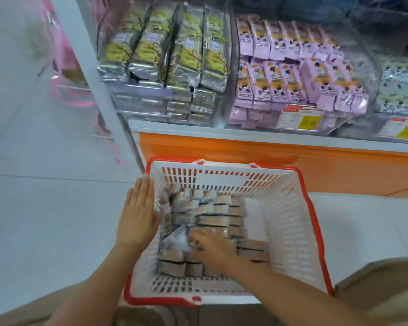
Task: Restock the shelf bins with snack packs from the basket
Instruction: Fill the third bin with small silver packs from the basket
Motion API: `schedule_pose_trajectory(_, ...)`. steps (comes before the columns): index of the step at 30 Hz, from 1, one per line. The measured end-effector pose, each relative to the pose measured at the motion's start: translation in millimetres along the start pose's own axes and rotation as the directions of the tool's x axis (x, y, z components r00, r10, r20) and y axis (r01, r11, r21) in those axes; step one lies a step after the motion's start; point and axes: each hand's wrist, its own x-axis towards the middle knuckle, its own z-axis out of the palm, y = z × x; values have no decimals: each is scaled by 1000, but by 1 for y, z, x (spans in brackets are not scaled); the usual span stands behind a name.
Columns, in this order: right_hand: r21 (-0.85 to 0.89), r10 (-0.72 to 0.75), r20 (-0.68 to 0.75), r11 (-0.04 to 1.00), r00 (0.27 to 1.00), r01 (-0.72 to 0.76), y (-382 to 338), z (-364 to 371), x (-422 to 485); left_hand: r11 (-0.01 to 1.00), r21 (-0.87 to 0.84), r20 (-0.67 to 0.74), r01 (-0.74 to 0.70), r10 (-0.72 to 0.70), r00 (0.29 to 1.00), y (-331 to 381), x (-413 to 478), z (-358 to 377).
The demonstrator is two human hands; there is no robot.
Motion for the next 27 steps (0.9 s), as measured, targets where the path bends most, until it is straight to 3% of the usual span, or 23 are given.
schedule_pose_trajectory(8, -153, 93, 248, 987, 964, -56, -11, 46, 40, 992, -122, -28, 12, -15, 1000, -1, 3, 7)
schedule_pose_trajectory(11, -246, 142, 246, 966, 959, -80, -20, 54, 51, 995, -100, -32, 15, -19, 999, -2, 4, 10)
schedule_pose_trajectory(16, -150, 88, 61, 986, 994, -78, -21, 42, 52, 994, -85, 10, 65, -64, 998, 0, 3, 7)
schedule_pose_trajectory(23, 290, -33, -206, 952, 978, 93, -2, -20, 16, 997, -8, 34, 73, -73, 997, 3, 0, -1)
schedule_pose_trajectory(25, 376, 1, -270, 921, 963, 104, 1, -42, -5, 999, -32, -5, 19, -19, 1000, 10, 1, -5)
schedule_pose_trajectory(27, 460, 37, -327, 879, 944, 125, 0, -67, -26, 982, -169, -27, -90, 87, 996, 28, 7, -9)
